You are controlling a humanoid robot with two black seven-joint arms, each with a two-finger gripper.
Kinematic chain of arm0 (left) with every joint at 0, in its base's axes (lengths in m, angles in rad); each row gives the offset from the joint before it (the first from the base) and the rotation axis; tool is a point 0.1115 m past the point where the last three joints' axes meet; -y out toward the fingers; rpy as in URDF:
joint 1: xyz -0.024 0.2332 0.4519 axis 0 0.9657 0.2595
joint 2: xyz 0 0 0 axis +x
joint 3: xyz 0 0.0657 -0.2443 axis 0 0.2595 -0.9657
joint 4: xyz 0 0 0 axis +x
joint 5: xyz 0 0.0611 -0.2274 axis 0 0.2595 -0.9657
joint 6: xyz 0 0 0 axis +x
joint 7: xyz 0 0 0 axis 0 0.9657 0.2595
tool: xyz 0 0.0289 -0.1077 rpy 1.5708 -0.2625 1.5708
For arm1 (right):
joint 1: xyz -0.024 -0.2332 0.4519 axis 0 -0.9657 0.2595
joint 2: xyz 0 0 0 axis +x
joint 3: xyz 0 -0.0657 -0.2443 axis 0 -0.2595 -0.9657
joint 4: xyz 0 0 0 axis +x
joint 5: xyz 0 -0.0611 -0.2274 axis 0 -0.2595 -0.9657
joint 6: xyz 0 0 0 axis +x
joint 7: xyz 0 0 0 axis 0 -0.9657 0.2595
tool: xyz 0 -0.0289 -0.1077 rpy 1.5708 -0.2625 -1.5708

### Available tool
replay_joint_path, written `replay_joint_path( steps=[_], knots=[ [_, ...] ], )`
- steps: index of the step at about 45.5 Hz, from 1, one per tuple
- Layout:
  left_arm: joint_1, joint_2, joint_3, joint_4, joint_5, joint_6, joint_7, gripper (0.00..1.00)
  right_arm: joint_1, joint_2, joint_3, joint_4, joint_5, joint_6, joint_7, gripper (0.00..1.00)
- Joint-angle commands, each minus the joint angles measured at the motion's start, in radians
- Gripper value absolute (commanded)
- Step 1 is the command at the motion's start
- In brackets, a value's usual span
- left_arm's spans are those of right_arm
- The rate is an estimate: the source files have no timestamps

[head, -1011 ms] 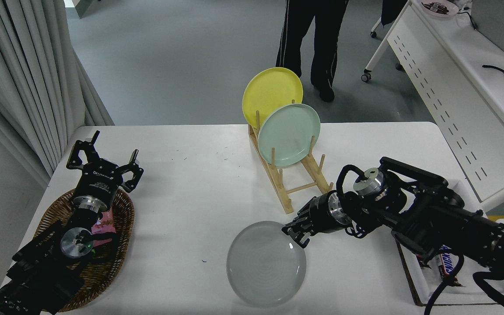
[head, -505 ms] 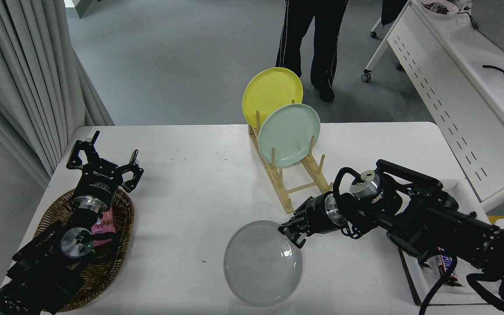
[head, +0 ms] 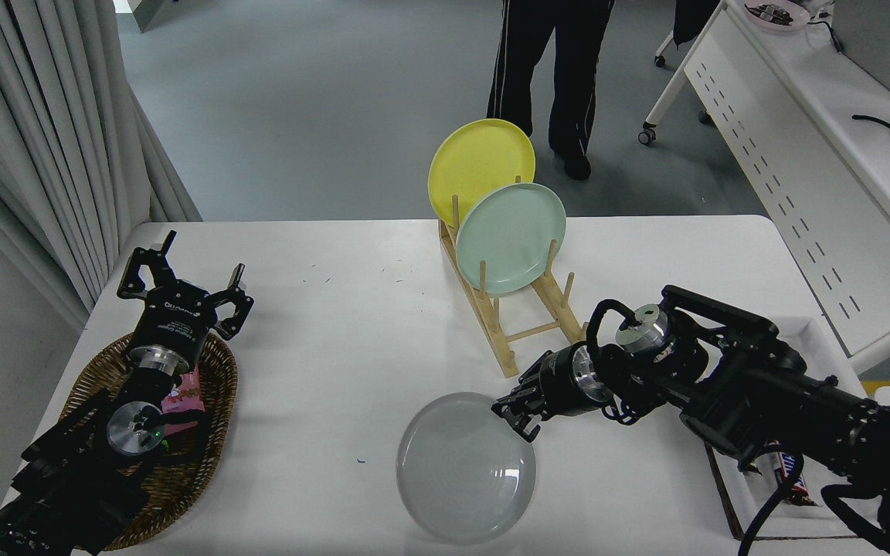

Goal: Place the plate on the table

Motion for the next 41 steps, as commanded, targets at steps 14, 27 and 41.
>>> replay_joint_path(
  steps=[14,27,41],
  knots=[
    [0.0,0.0,0.0,0.0,0.0,0.0,0.0,1.0,0.0,0.005,0.016,-0.03,-0.017,0.003,0.003,0.1],
    [0.0,0.0,0.0,0.0,0.0,0.0,0.0,1.0,0.001,0.027,0.045,-0.07,-0.037,0.014,0.003,1.0],
    [0.0,0.0,0.0,0.0,0.0,0.0,0.0,1.0,0.007,0.027,0.051,-0.033,-0.044,0.164,0.003,1.0]
  ],
)
